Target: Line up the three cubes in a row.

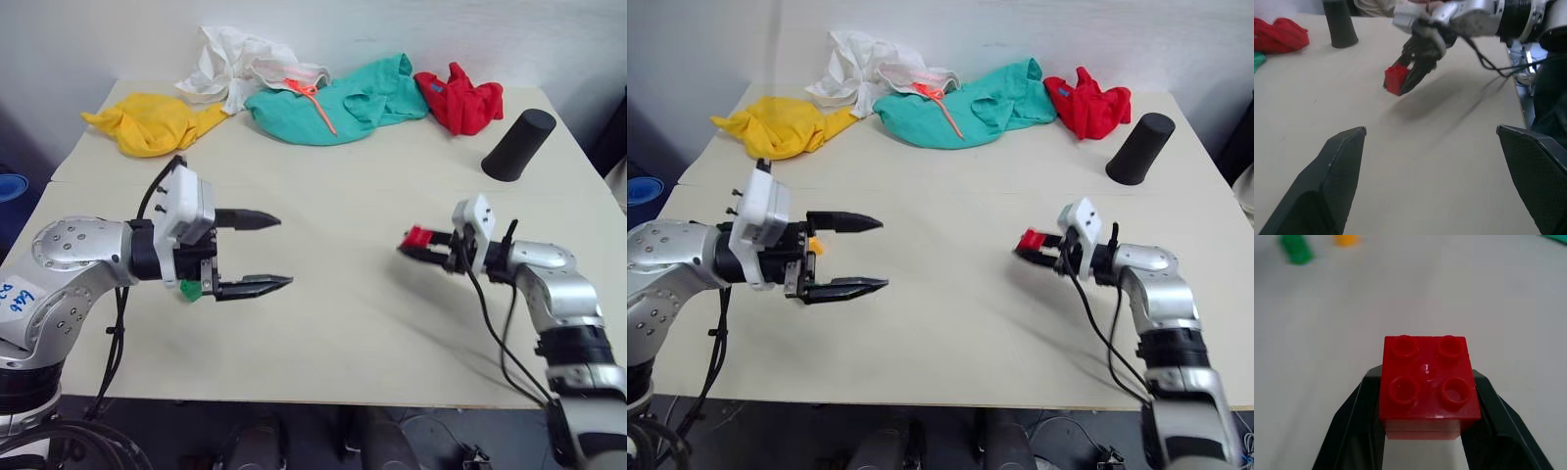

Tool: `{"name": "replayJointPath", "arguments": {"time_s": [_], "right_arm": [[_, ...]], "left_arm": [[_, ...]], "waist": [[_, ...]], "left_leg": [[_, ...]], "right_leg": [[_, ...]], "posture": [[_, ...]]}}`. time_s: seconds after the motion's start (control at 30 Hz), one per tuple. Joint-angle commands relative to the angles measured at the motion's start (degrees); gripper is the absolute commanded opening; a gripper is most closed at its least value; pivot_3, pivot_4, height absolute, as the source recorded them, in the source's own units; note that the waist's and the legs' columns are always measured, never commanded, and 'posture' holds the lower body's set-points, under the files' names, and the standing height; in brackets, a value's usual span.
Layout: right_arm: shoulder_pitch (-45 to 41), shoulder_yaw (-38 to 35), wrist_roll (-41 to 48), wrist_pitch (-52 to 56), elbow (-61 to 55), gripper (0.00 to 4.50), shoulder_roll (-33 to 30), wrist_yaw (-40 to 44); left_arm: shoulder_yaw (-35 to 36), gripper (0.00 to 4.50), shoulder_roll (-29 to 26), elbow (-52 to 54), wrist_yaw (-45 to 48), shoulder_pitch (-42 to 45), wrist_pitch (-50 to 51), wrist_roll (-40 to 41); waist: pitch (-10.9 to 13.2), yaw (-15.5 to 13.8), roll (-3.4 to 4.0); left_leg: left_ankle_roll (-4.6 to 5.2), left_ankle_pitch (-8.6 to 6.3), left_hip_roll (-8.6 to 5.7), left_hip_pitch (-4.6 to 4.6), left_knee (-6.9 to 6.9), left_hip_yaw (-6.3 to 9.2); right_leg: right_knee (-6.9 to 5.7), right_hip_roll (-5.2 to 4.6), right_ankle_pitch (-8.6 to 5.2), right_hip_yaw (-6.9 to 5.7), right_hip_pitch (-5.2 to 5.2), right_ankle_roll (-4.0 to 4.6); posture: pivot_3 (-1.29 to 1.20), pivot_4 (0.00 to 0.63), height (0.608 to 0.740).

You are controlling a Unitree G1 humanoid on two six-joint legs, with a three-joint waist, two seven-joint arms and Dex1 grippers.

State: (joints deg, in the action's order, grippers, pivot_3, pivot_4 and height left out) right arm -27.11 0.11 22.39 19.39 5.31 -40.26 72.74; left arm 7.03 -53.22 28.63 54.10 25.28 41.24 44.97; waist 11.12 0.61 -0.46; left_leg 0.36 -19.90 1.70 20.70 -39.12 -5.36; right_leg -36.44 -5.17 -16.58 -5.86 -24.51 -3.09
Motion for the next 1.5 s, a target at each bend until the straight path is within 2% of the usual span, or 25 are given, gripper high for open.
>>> {"name": "replayJointPath", "arguments": {"time_s": [0.03,0.13,0.37,0.6,0.63,0.73,0.87,0.93,1.0,1.07,1.13,1.3,1.4,1.5], "right_arm": [[4.30,3.07,3.05,0.11,-12.79,1.52,-2.72,6.15],[7.32,6.02,0.61,-3.97,-16.02,1.52,-2.73,6.99],[7.47,12.16,-7.41,-12.35,-10.27,1.52,0.51,4.25],[5.96,14.52,-9.48,-14.68,-4.81,1.52,2.29,4.61],[5.94,14.49,-9.15,-14.09,-4.80,2.26,2.36,4.59],[5.82,14.28,-8.95,-13.79,-5.07,3.16,2.34,4.31],[5.65,12.87,-7.52,-12.54,-6.57,4.47,1.97,4.00],[5.64,11.68,-6.04,-11.50,-8.02,4.47,1.41,4.36],[5.05,7.85,-0.68,-7.12,-11.94,4.47,-0.51,5.40],[3.20,3.71,5.34,-0.96,-15.45,4.47,-2.43,5.36],[2.09,1.58,8.86,2.98,-17.16,4.47,-3.75,5.01],[-2.10,-1.91,14.94,10.20,-19.52,4.47,-5.58,4.08],[-3.30,-2.28,15.98,11.89,-19.98,4.47,-5.99,3.91],[-3.98,-2.04,16.53,12.69,-20.22,4.47,-6.24,4.47]], "left_arm": [[-2.50,4.50,-2.14,2.04,4.67,-1.67,-3.65,-3.38],[-4.93,4.50,-2.94,3.23,7.36,-2.93,-5.93,-5.66],[-6.98,4.50,-2.72,3.11,10.18,-2.66,-7.36,-7.37],[-6.35,4.50,-2.99,2.36,11.50,-3.62,-7.80,-8.15],[-6.02,4.50,-3.06,2.24,11.27,-3.75,-7.83,-8.42],[-4.16,4.50,-2.26,2.13,8.95,-4.35,-6.32,-7.69],[1.28,4.50,-2.11,3.81,5.46,-9.47,-3.83,-5.97],[6.39,4.50,-2.14,4.47,3.74,-14.17,-2.54,-5.47],[19.54,4.50,0.05,4.14,1.62,-25.39,-0.17,-6.35],[30.95,4.50,3.26,2.63,1.14,-37.40,-1.41,-10.65],[35.60,4.50,5.11,2.27,0.65,-43.66,-3.38,-12.54],[42.36,4.50,9.68,-0.96,0.89,-51.75,-7.16,-13.20],[41.92,4.50,9.83,-2.09,0.78,-52.10,-9.28,-13.67],[37.11,4.50,7.92,-4.91,0.82,-48.43,-11.23,-14.80]], "waist": [[0.00,0.00,-0.01],[0.00,-0.43,-0.01],[0.02,-0.52,-0.03],[0.02,-0.47,-0.03],[0.02,-0.49,-0.03],[0.02,-0.52,-0.03],[0.02,-0.31,-0.03],[0.02,-0.34,-0.03],[0.02,-0.10,-0.01],[0.06,0.71,0.05],[0.08,0.89,0.00],[-0.02,-0.46,-0.17],[-0.02,-0.94,-0.17],[-0.02,-0.93,-0.17]], "left_leg": [[0.00,0.00,-0.01,-0.01,-0.01,-0.04],[-0.01,-0.01,-0.02,-0.11,-0.02,-0.07],[-0.01,-0.01,-0.03,-0.09,-0.05,-0.09],[0.01,0.00,-0.02,-0.09,-0.06,-0.10],[0.01,0.00,-0.02,-0.09,-0.07,-0.10],[0.01,0.00,-0.01,-0.09,-0.07,-0.08],[0.02,0.00,0.02,-0.09,-0.07,-0.08],[0.02,0.00,0.03,-0.09,-0.07,-0.07],[0.02,-0.01,0.03,-0.09,-0.07,-0.07],[0.05,-0.04,0.06,-0.09,-0.01,-0.09],[0.07,-0.07,0.09,-0.07,0.00,-0.04],[0.16,-0.21,0.03,-0.19,-0.01,0.18],[0.23,-0.30,-0.02,-0.14,0.00,0.18],[0.23,-0.33,-0.02,-0.09,0.00,0.17]], "right_leg": [[0.00,0.00,0.00,0.03,0.01,0.00],[0.15,0.01,0.00,0.06,0.03,0.00],[0.14,0.02,0.00,0.07,0.01,0.00],[0.09,0.04,0.00,0.08,0.01,0.00],[0.10,0.04,0.00,0.08,0.02,0.00],[0.04,0.03,0.00,0.07,0.02,0.00],[-0.02,0.02,0.00,0.08,0.01,0.00],[-0.02,0.02,0.00,0.08,0.00,0.00],[-0.03,0.01,0.00,0.10,0.01,0.00],[-0.04,0.00,0.00,0.11,-0.01,0.00],[0.02,-0.01,0.00,0.07,-0.01,0.01],[0.37,-0.19,0.01,-0.08,0.21,0.07],[0.46,-0.29,0.01,-0.08,0.19,0.08],[0.48,-0.31,0.01,-0.08,0.15,0.08]], "posture": [[0.00,0.150,0.740],[0.00,0.150,0.740],[0.00,0.150,0.740],[0.00,0.150,0.740],[0.00,0.150,0.740],[0.00,0.150,0.740],[0.00,0.150,0.740],[0.00,0.150,0.740],[0.00,0.150,0.740],[0.00,0.150,0.740],[0.00,0.150,0.740],[0.00,0.150,0.740],[0.00,0.150,0.740],[0.00,0.150,0.740]]}}
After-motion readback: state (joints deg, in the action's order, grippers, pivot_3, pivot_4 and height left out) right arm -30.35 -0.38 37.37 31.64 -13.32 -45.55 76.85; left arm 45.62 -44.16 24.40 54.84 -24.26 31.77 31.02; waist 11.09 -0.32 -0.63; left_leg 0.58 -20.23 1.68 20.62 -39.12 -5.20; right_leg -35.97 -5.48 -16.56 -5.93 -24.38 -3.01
